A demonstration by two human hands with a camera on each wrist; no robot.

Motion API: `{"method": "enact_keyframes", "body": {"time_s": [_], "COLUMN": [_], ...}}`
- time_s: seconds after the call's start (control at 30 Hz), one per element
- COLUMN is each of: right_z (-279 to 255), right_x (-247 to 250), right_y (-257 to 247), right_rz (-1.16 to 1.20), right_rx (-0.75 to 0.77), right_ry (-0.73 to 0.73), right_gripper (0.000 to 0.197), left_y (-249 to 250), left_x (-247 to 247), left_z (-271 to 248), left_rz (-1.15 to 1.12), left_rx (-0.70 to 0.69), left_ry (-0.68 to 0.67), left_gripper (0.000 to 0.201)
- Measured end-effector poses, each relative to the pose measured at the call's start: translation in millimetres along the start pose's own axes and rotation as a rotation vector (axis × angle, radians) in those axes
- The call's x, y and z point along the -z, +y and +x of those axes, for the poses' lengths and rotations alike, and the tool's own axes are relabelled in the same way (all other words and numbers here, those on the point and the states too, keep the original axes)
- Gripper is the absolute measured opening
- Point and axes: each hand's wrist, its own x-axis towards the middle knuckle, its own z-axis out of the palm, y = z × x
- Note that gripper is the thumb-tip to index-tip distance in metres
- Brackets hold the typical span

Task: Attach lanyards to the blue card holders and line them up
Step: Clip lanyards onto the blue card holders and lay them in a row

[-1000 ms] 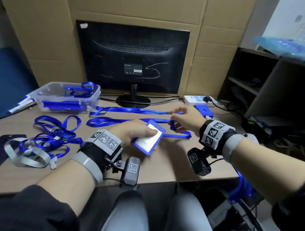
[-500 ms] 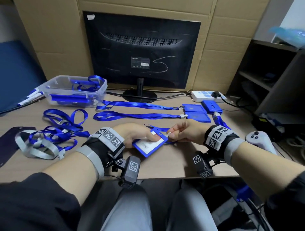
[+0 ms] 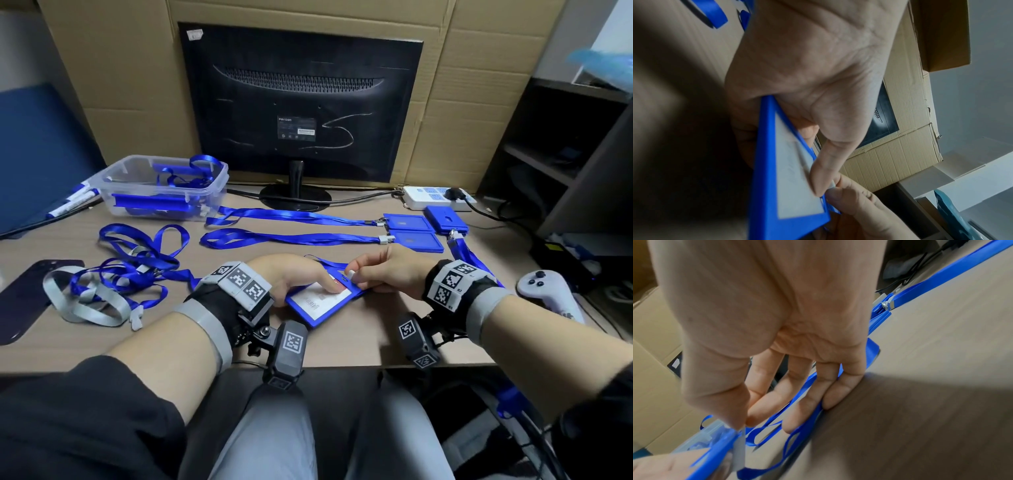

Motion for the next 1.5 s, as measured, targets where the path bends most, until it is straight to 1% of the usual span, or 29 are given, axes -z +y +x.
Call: {"method": "enact_keyframes", "body": {"time_s": [0.17,0.37,0.47,0.57,0.7,0.77,0.9,0.93,1.03,1.13,1.17,1.23,1.3,1.4,1.5], "right_z": [1.3,-0.8,0.0,0.2,-0.2,-0.8,-0.9,-0.7,-2.2,-3.0,-3.3,-2.7,-0.2,-0.4,-3.6], "right_x": [-3.1,0.6,-0.6,-2.8,-3.6,-5.3,-3.5,-3.0,-5.3,-6.5,-6.9,-7.7,-8.9,-10.5,-9.2], "right_y": [-3.5,-2.5,-1.3,-3.1,-5.7,-5.8,-2.9,-2.7,-5.3,-7.4,-8.1,-8.6,-9.0,-12.8,-17.0], "right_rz": [-0.038,0.02,0.004,-0.014,-0.03,-0.013,0.007,0.004,0.007,-0.018,-0.024,-0.031,-0.032,-0.076,-0.12], "right_rx": [-0.017,-0.013,-0.002,-0.005,-0.013,-0.004,-0.003,-0.006,0.001,0.008,0.004,-0.014,-0.032,-0.087,-0.077], "right_ry": [-0.002,0.007,0.011,0.021,-0.003,-0.004,0.006,0.003,-0.011,-0.019,-0.021,-0.016,0.0,0.023,0.005], "right_gripper": [0.012,0.01,0.011,0.012,0.012,0.012,0.015,0.014,0.008,0.01,0.01,0.011,0.019,0.009,0.01], "left_y": [0.0,-1.5,-1.9,-2.0,-2.4,-1.9,1.0,1.3,1.4,1.0,1.0,1.1,0.4,-1.2,-2.3], "left_x": [0.6,0.6,1.2,2.1,3.1,3.3,3.0,2.9,3.2,4.0,3.7,2.4,1.4,1.7,1.2], "left_z": [-2.4,2.1,4.4,5.2,7.8,7.3,4.5,4.2,4.8,6.3,6.4,6.4,5.4,2.0,-3.2], "left_rz": [0.028,-0.004,0.001,-0.007,-0.009,-0.006,0.0,0.005,0.018,0.024,0.027,0.036,0.033,0.019,-0.005], "left_rx": [0.007,0.0,-0.007,-0.018,-0.013,-0.01,-0.005,-0.002,0.012,0.022,0.023,0.015,0.007,-0.003,-0.032], "left_ry": [0.019,-0.015,-0.017,-0.017,-0.014,-0.021,-0.058,-0.062,-0.063,-0.045,-0.041,-0.033,-0.022,-0.025,-0.031], "left_gripper": [0.039,0.032,0.045,0.05,0.055,0.051,0.027,0.024,0.026,0.036,0.034,0.023,0.017,0.014,0.019]}}
